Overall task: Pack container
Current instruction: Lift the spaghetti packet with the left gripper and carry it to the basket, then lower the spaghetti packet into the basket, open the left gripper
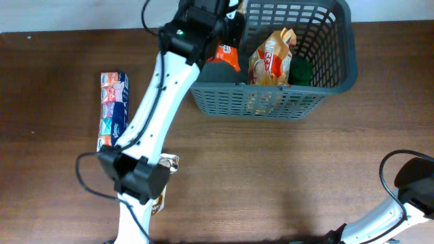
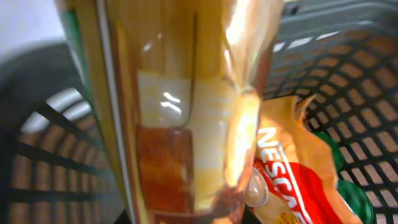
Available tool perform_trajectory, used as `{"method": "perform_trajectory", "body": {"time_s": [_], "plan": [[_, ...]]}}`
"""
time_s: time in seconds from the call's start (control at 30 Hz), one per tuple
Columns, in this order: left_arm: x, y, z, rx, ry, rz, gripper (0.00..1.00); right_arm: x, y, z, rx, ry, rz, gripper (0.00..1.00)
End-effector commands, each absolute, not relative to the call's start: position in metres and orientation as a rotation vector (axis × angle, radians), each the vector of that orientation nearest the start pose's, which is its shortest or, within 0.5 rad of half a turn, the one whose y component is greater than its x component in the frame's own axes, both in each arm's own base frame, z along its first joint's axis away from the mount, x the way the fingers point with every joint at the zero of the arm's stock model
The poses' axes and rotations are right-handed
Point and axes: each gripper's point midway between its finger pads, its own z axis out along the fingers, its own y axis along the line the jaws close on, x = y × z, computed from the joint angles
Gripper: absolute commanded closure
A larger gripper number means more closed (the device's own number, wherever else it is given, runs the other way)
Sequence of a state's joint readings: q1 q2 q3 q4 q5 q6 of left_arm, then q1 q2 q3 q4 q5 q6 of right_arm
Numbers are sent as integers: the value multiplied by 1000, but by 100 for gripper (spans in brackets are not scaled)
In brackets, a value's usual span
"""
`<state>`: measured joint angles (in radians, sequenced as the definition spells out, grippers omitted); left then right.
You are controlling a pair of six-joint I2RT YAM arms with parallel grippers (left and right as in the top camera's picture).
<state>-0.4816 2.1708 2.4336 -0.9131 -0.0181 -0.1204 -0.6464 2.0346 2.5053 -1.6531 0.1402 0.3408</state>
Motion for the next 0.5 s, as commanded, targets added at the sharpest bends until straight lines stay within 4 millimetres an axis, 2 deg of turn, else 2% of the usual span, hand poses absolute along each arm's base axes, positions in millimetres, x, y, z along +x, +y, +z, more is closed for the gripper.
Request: {"method": "perform_trajectory", "body": {"time_s": [0.0,0.23,0.47], "plan": [[524,-272,329,270,2152,-390,98,322,-275,287,1359,2414,-276,1],[526,-288,299,258,2215,-412,98,322,-275,287,1359,2414,-276,1],[509,-307,284,299,2266,-419,98,322,-275,287,1359,2414,-276,1]]}}
